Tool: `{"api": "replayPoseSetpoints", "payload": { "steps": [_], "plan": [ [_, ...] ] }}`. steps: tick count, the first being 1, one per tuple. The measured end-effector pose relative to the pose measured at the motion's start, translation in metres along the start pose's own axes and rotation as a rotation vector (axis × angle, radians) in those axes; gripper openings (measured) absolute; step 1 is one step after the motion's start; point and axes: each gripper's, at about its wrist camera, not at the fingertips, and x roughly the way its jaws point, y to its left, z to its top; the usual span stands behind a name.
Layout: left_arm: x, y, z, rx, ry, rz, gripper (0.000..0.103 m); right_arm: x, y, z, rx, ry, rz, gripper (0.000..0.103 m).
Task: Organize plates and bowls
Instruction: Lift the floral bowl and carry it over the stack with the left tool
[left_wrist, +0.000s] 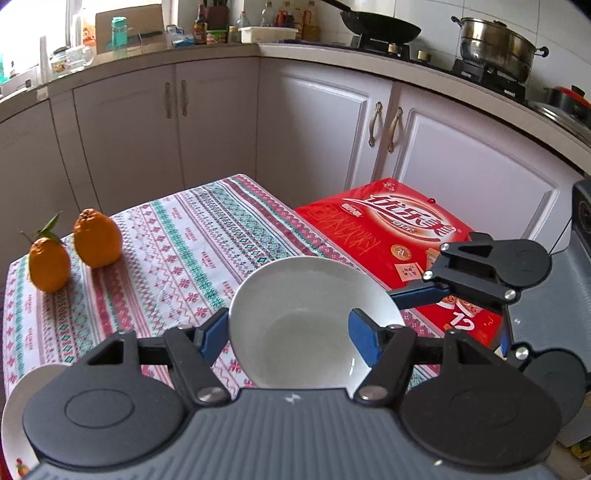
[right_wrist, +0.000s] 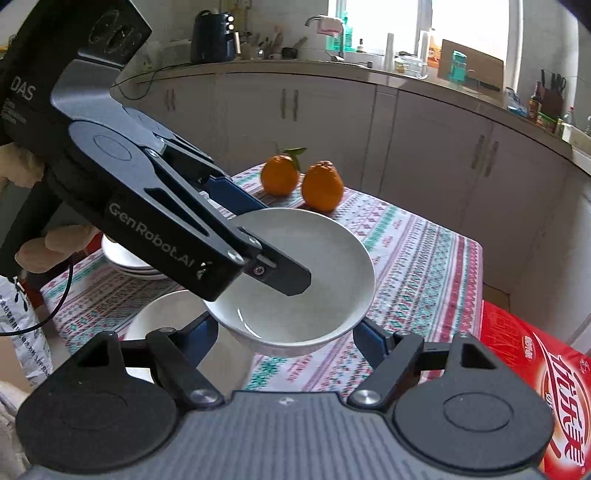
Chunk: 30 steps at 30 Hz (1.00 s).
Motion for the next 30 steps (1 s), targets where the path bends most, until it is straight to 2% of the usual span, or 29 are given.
{"api": "replayPoseSetpoints", "payload": {
  "steps": [8, 17, 30],
  "plan": [
    [-0.021, 0.004, -0.026, -0.038, -0.008, 0.018, 0.068, -0.001, 0.023, -0.002, -0.02, 0.008, 0.039, 0.084],
    [-0.022, 0.01, -0.051, -0.088, 0.007, 0.015, 0.068, 0.008, 0.038, -0.01, -0.016, 0.053, 0.073, 0.084],
    [-0.018, 0.014, -0.068, -0.121, 0.02, 0.015, 0.069, 0.018, 0.045, -0.015, -0.016, 0.097, 0.09, 0.084]
  ]
}}
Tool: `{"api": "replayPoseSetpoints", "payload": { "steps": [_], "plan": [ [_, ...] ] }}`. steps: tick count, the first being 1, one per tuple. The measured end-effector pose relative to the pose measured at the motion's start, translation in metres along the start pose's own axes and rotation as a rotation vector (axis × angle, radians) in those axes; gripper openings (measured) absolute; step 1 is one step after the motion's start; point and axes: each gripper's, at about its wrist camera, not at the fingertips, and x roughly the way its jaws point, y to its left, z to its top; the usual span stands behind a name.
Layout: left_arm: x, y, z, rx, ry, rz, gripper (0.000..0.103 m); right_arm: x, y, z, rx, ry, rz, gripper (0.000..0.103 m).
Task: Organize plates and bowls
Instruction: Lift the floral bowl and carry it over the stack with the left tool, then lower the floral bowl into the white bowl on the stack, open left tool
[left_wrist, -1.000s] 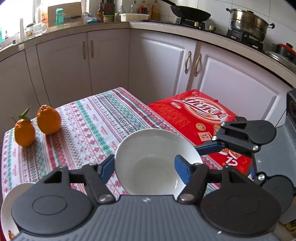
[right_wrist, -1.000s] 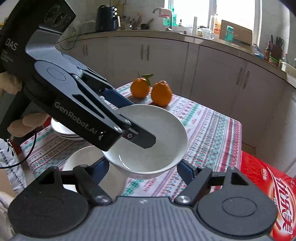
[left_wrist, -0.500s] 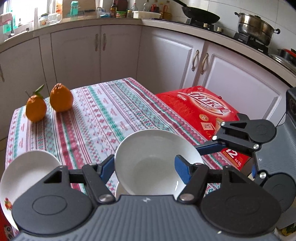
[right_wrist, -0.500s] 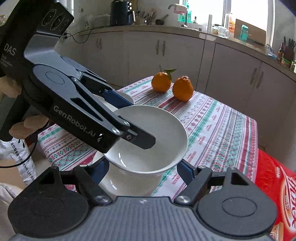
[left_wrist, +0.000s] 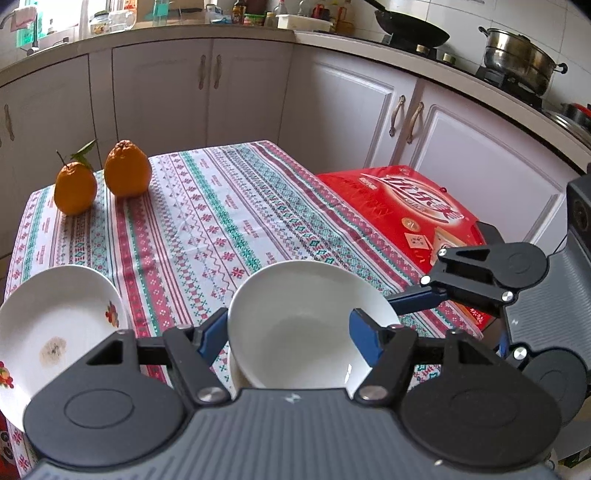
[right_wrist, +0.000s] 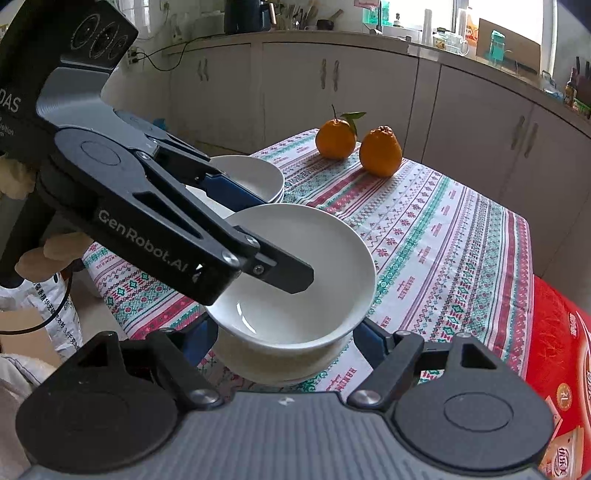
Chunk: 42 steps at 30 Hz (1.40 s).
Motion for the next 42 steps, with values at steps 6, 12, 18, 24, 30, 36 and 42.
{"api": "replayPoseSetpoints", "payload": {
  "steps": [6, 12, 18, 24, 30, 36, 42],
  "plan": [
    [0.002, 0.002, -0.004, -0.012, 0.005, -0.006, 0.069, 0.002, 0.003, -0.001, -0.012, 0.011, -0.008, 0.084],
    [0.004, 0.004, -0.007, -0.024, 0.008, -0.017, 0.069, 0.005, 0.002, -0.002, -0.014, 0.023, -0.009, 0.084],
    [0.006, 0.007, -0.01, -0.035, 0.014, -0.023, 0.069, 0.008, 0.004, -0.004, -0.018, 0.034, -0.011, 0.084],
    [0.009, 0.009, -0.012, -0.038, 0.014, -0.025, 0.069, 0.008, 0.003, -0.004, -0.016, 0.037, -0.011, 0.084],
    [0.008, 0.01, -0.012, -0.028, -0.005, -0.032, 0.077, 0.0, 0.005, -0.002, -0.029, -0.021, -0.018, 0.103],
    [-0.009, 0.007, -0.012, 0.022, -0.062, -0.002, 0.088, -0.002, 0.008, -0.001, -0.058, -0.013, -0.025, 0.103],
    [-0.037, 0.007, -0.019, 0.101, -0.136, 0.048, 0.099, -0.01, 0.009, -0.006, -0.087, 0.004, -0.039, 0.103]
  ]
}}
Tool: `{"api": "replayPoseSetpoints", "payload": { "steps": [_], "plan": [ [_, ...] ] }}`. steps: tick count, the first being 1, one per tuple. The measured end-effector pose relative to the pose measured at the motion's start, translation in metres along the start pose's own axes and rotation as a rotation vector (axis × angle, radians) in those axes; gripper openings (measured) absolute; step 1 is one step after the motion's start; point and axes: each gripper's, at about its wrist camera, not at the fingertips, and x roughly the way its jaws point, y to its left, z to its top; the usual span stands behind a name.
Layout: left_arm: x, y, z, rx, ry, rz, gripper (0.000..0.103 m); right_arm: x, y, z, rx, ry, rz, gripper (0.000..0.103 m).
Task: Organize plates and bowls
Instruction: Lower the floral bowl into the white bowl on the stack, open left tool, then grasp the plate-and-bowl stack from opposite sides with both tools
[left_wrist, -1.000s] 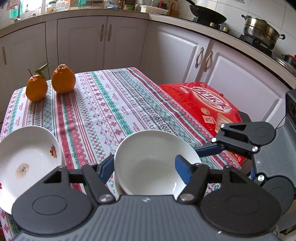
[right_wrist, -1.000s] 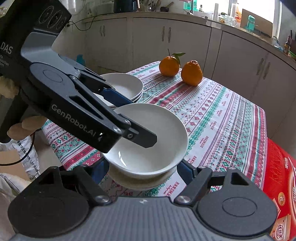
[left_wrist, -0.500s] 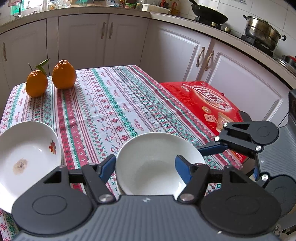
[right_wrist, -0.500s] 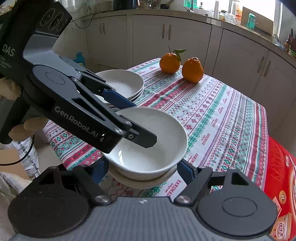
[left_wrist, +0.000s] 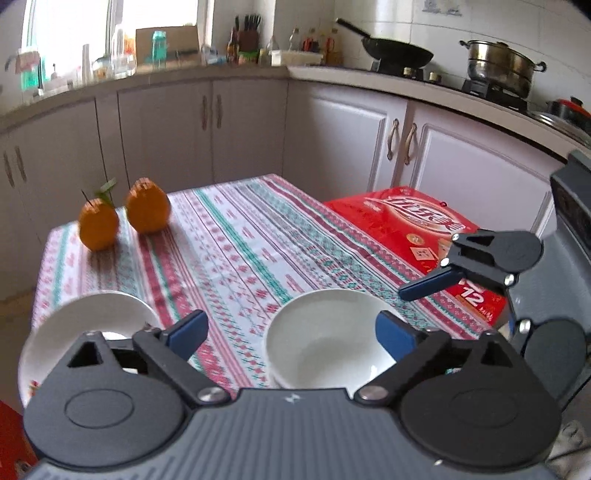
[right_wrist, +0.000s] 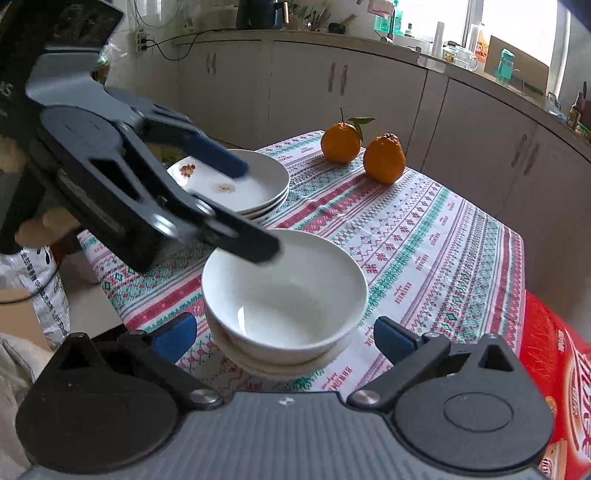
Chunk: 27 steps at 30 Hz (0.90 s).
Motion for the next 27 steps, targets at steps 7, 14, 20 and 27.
{"api": "replayPoseSetpoints", "payload": {
  "steps": [7, 14, 20, 27],
  "plan": [
    [-0.019, -0.008, -0.024, 0.183, 0.042, -0.026, 0.1, 0.0, -0.006, -0.013, -0.044, 0.074, -0.03, 0.103],
    [0.015, -0.016, -0.049, 0.255, 0.148, -0.071, 0.1, 0.029, -0.014, -0.021, -0.073, 0.143, 0.016, 0.103],
    [0.051, -0.014, -0.059, 0.279, 0.234, -0.109, 0.099, 0.05, -0.014, -0.02, -0.163, 0.161, 0.056, 0.103],
    [0.074, -0.005, -0.056, 0.299, 0.29, -0.147, 0.098, 0.068, -0.023, -0.016, -0.231, 0.172, 0.119, 0.103]
  ]
}}
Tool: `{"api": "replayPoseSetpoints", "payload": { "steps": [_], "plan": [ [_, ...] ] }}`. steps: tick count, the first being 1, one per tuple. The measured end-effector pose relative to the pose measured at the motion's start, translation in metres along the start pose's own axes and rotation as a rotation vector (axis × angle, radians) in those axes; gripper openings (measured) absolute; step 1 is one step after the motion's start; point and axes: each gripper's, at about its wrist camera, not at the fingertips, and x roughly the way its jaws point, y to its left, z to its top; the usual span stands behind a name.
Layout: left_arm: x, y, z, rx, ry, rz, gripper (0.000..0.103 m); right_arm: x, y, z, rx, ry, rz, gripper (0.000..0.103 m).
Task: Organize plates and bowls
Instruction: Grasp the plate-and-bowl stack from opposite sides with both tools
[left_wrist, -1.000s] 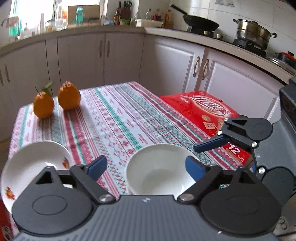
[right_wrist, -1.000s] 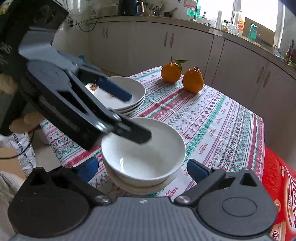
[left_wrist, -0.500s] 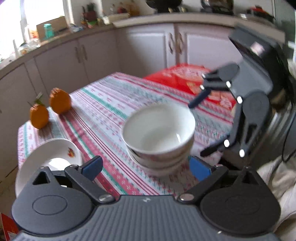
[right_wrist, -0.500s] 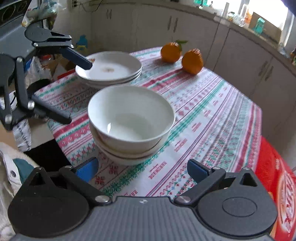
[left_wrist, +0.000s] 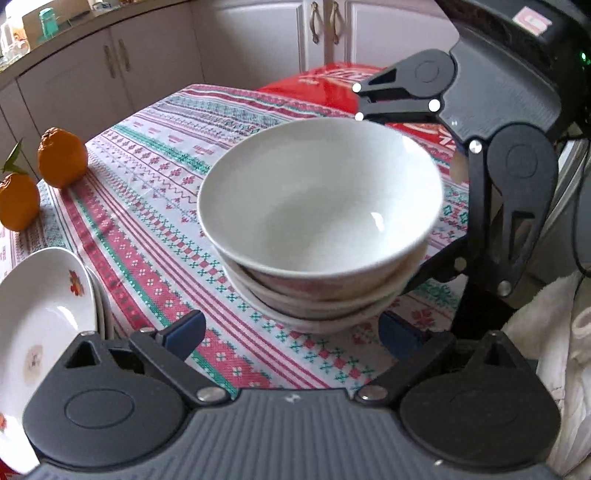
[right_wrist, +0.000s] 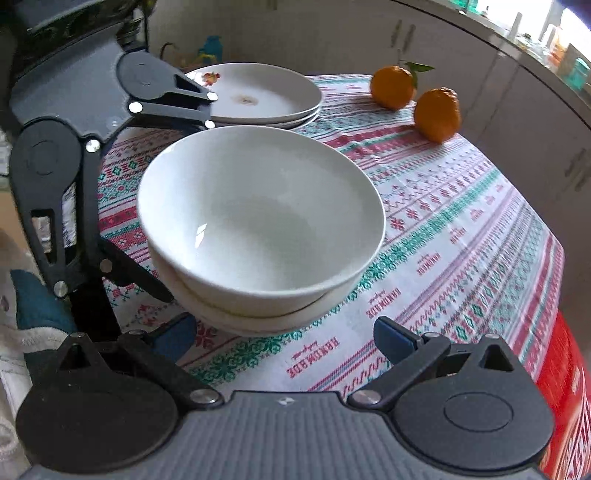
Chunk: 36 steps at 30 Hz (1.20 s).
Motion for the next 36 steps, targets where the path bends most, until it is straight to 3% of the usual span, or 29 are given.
{"api": "replayPoseSetpoints", "payload": {
  "steps": [4, 9, 16, 36],
  "plan": [
    [0.004, 0.005, 0.003, 0.03, 0.01, -0.043, 0.096, 0.002, -0.003, 0.004, -0.072, -0.005, 0.041, 0.103],
    [0.005, 0.006, 0.006, 0.094, 0.016, -0.092, 0.083, 0.002, -0.007, 0.009, -0.121, -0.016, 0.12, 0.1],
    [0.007, 0.008, 0.01, 0.146, 0.02, -0.145, 0.079, 0.005, -0.009, 0.014, -0.169, -0.012, 0.165, 0.094],
    [0.01, 0.015, 0.018, 0.205, 0.032, -0.2, 0.078, 0.01, -0.011, 0.016, -0.173, 0.016, 0.194, 0.089]
  ]
}}
